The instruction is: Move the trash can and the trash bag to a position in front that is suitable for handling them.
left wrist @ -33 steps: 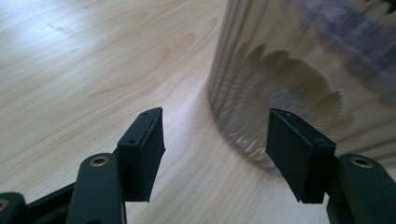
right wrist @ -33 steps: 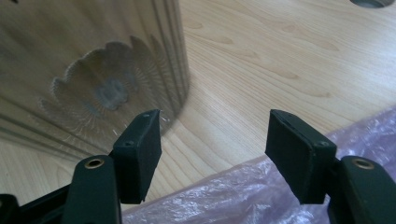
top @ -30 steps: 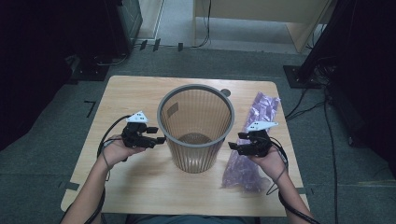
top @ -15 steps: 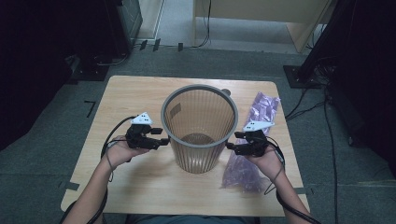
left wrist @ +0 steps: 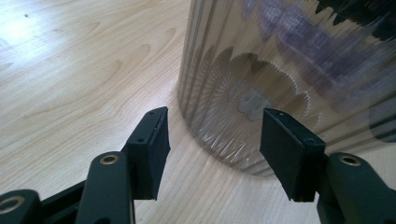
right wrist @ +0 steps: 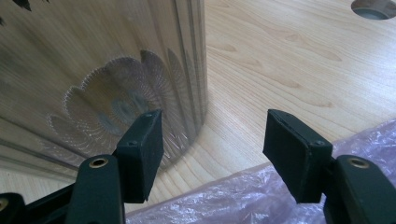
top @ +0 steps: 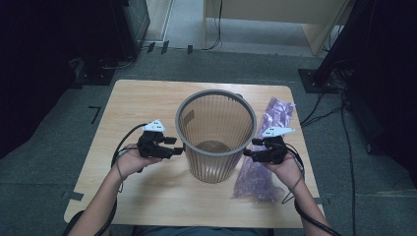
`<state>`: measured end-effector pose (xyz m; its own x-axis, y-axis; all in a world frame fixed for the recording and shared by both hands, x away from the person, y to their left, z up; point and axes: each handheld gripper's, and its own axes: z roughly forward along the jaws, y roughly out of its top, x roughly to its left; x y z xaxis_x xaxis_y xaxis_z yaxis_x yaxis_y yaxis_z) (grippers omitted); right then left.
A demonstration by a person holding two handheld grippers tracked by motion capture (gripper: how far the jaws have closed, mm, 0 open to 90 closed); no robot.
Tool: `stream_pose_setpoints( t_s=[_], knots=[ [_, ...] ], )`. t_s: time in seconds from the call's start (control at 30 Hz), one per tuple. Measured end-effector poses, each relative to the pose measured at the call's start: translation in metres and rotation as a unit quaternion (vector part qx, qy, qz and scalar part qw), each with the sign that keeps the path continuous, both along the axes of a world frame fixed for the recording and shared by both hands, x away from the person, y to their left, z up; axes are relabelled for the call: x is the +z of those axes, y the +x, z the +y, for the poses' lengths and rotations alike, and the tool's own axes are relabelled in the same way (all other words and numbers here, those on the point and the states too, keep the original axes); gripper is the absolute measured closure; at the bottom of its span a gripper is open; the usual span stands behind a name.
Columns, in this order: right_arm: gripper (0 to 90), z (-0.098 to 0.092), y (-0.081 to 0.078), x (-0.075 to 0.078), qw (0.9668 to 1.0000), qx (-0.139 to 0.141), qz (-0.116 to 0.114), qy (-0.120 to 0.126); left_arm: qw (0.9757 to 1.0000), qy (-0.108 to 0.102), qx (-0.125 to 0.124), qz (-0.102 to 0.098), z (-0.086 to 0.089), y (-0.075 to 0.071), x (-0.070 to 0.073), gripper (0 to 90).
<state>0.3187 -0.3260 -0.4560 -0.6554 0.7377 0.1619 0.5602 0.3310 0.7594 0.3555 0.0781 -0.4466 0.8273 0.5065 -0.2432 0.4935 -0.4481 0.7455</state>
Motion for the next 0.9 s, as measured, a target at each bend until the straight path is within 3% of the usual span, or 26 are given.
stream_pose_setpoints(
  t_s=[0.23,0.4,0.57,0.73,0.9],
  knots=[
    [36.0,-0.002,0.001,-0.001,1.0000,0.001,-0.002,-0.003,0.9999,-0.006,0.008,-0.002,0.004,0.004,0.000,35.4],
    [33.2,-0.004,0.004,-0.007,1.0000,-0.003,0.000,-0.005,0.9996,-0.005,0.027,0.008,0.011,0.011,0.005,33.9],
    [31.6,-0.010,0.009,-0.014,0.9999,-0.013,0.003,-0.006,0.9988,-0.019,0.042,0.018,0.015,0.017,0.011,32.4],
    [29.5,-0.017,0.014,-0.022,0.9996,-0.028,0.003,-0.005,0.9992,-0.013,0.034,0.015,0.016,0.019,0.015,33.4],
    [28.3,-0.022,0.017,-0.029,0.9993,-0.036,0.000,-0.011,0.9990,-0.004,0.043,0.012,0.018,0.021,0.020,35.0]
  ],
)
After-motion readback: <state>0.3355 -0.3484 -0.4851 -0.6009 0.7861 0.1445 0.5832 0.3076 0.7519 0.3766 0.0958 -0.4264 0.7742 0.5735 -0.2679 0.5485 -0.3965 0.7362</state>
